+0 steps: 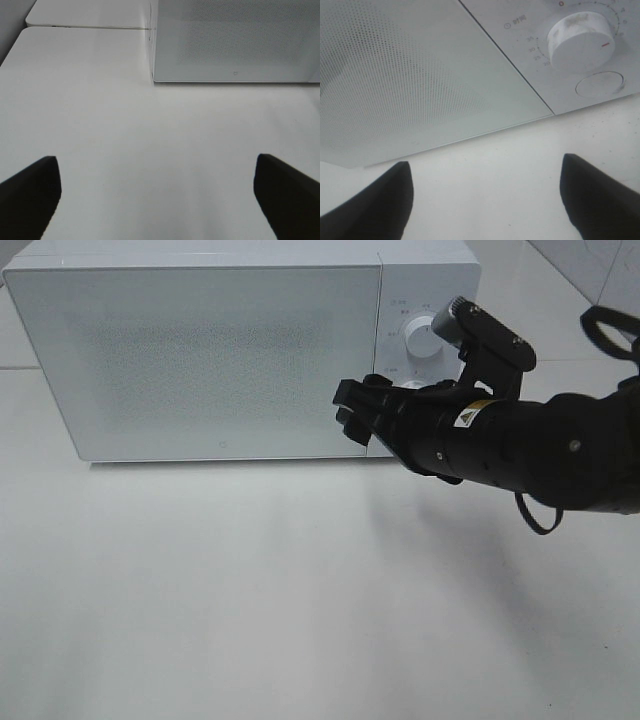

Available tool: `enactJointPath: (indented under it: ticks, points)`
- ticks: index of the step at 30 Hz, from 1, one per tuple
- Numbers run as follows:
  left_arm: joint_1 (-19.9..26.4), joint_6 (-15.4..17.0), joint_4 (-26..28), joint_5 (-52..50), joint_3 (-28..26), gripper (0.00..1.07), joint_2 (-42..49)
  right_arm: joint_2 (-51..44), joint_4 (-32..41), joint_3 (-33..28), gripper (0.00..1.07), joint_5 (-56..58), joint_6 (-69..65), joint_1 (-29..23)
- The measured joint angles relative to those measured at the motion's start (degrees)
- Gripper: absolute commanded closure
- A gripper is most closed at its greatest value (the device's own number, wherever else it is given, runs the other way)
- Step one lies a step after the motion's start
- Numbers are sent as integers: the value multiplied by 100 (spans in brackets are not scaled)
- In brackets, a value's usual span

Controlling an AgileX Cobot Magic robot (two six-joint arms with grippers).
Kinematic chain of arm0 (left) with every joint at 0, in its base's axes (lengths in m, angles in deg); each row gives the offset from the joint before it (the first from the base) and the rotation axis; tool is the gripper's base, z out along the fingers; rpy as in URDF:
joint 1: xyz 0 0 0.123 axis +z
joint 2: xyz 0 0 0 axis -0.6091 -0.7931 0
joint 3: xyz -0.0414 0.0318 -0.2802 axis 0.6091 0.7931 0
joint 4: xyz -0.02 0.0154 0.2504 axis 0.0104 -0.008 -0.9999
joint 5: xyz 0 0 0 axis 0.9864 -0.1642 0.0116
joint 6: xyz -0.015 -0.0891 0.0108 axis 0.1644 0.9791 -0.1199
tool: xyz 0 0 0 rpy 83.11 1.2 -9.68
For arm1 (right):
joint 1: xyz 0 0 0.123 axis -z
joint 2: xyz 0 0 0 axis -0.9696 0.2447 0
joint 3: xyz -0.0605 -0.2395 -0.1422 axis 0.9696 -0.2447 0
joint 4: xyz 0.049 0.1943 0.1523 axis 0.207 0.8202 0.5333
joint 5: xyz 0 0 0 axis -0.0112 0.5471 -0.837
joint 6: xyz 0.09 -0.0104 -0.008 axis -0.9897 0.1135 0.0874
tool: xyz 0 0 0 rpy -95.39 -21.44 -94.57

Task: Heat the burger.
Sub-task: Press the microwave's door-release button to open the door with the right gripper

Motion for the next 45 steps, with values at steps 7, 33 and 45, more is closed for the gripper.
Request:
enactJointPath:
  ticks: [7,33,45]
  points:
    - [0,0,0,0,0,9,0,-848,-1100,0,31,1484,447,550]
    - [0,0,0,0,0,9,0,-4120,-2939,80,31,6864,453,985]
    - [0,0,0,0,0,9,0,-5518,-3272,80,31,7913,458,985]
